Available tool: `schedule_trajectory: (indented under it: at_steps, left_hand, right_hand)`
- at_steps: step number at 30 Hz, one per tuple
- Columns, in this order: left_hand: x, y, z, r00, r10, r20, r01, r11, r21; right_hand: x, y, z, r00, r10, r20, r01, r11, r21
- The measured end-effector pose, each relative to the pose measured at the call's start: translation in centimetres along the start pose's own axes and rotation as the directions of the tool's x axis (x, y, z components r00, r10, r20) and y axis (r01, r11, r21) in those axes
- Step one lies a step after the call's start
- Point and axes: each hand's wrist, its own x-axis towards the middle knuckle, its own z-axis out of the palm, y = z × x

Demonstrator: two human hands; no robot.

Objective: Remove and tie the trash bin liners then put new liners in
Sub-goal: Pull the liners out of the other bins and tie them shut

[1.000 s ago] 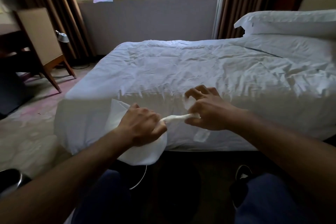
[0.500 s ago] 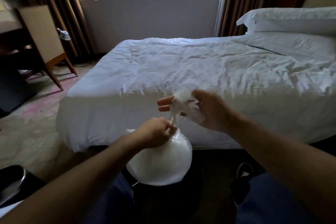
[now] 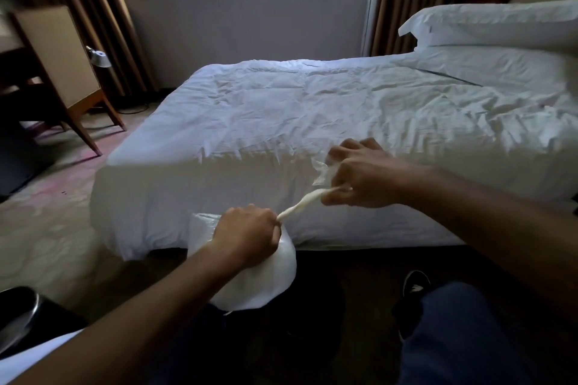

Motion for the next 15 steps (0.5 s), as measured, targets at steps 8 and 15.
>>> schedule_trajectory:
  at_steps: [8, 15]
  left_hand:
    - [1.0, 1.0, 1.3, 0.986, -0.162, -0.045, 0.118, 0.856, -0.503]
    - [-0.9, 2.6, 1.3, 0.935, -0.030, -0.354, -0.180, 0.819, -0.545]
  right_hand:
    - [-0.2, -1.5, 0.9, 0.999, 0.042, 0.018, -0.029, 0.306, 0.951]
    - [0.7, -4.9, 2.6, 0.925, 0.175, 0.336, -0.278, -0.292, 0.915]
